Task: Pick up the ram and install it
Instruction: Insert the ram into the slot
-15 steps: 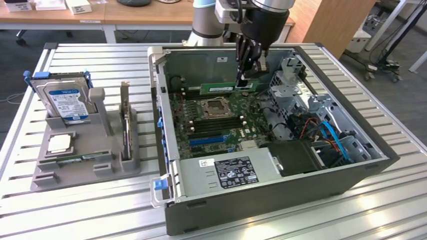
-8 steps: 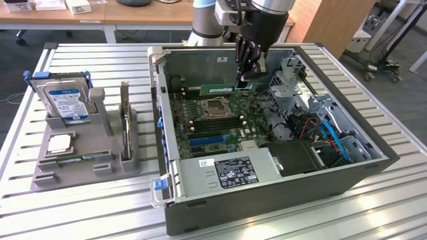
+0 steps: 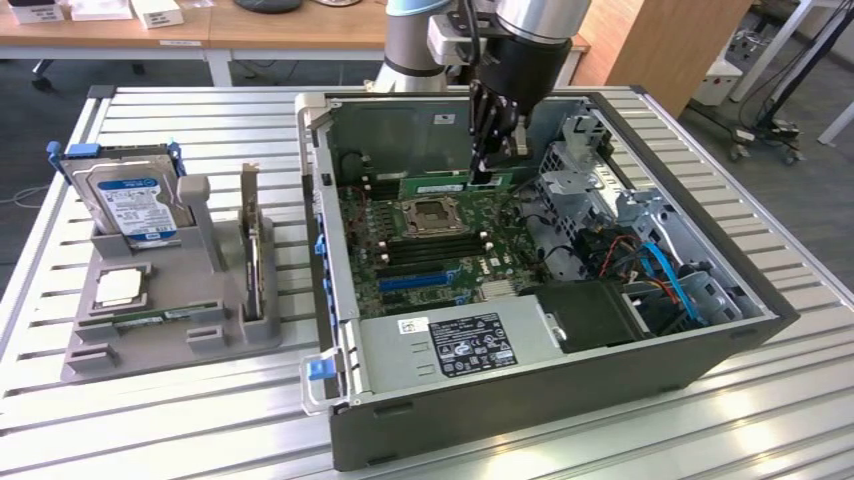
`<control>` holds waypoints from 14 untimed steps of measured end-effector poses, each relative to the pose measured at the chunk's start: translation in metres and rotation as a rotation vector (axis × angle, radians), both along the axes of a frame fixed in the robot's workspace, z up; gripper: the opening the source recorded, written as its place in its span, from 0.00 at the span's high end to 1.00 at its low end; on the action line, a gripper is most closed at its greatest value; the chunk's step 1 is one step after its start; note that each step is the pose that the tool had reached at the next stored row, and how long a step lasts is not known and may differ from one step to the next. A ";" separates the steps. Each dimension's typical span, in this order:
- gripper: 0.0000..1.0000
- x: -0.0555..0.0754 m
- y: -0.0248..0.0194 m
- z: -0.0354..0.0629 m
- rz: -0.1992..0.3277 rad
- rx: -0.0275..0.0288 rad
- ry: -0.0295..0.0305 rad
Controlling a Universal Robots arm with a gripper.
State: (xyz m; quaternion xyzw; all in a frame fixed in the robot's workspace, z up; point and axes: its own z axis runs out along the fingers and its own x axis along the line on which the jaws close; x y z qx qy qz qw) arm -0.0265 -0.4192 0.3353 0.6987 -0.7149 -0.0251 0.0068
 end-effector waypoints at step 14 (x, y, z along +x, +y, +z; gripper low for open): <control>0.88 0.000 0.0078 -0.0013 0.000 0.0000 -0.0001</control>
